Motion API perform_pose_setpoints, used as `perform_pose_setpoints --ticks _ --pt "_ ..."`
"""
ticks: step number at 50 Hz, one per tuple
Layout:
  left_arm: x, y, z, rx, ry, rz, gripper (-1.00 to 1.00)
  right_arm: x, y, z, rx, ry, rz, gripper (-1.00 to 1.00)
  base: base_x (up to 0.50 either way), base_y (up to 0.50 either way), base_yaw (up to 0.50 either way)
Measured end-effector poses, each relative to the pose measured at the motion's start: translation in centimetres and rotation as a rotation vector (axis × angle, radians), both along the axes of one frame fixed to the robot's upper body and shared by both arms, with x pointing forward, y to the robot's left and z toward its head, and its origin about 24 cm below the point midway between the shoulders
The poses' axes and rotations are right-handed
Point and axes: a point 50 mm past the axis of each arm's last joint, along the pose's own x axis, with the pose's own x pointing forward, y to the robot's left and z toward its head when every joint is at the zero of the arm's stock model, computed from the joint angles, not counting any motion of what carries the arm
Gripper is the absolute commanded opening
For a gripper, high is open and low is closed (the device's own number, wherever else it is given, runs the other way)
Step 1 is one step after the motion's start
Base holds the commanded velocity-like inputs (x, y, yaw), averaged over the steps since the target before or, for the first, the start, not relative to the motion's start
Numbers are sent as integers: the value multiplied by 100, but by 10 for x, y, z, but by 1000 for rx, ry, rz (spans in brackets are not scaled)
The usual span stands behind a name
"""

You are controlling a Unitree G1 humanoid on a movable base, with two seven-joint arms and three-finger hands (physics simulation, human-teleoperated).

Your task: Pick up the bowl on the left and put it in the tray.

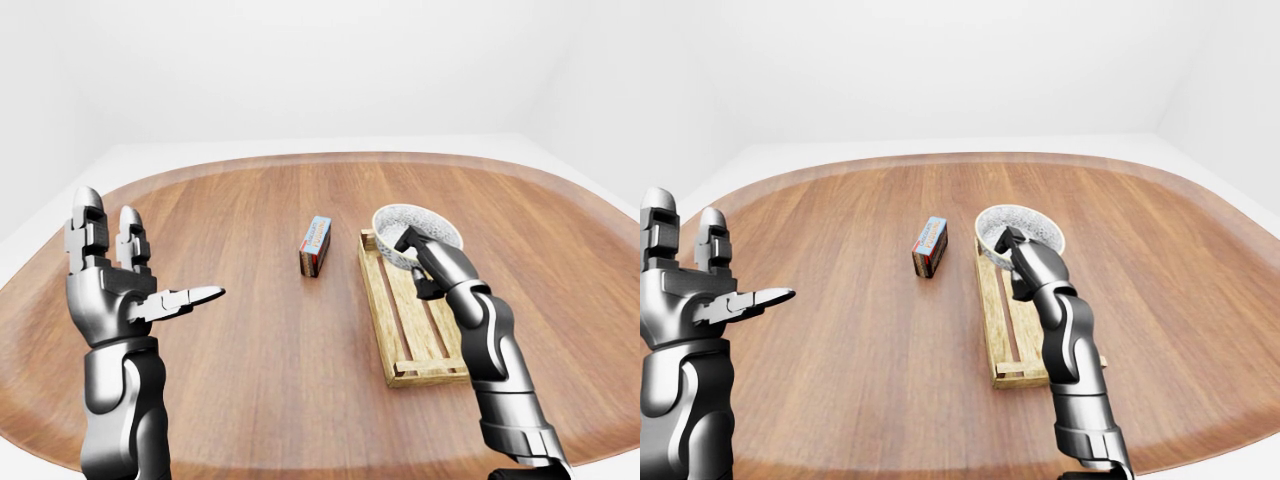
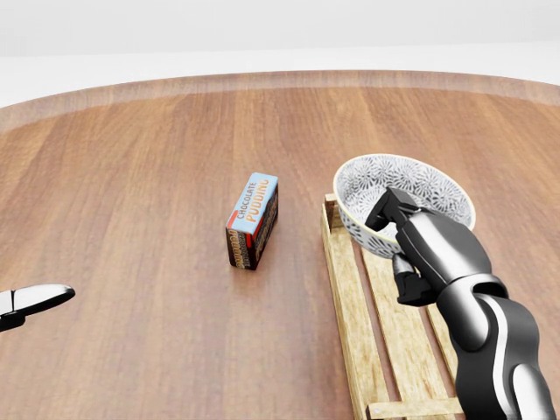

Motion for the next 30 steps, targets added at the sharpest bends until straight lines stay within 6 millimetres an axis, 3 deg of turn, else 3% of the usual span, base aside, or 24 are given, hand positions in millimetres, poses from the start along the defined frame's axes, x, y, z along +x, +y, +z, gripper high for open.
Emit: perform_pose_setpoints --ticks 30 --pt "0 1 1 -4 -6 3 100 9 -15 -32 50 27 -98 -100 0 0 0"
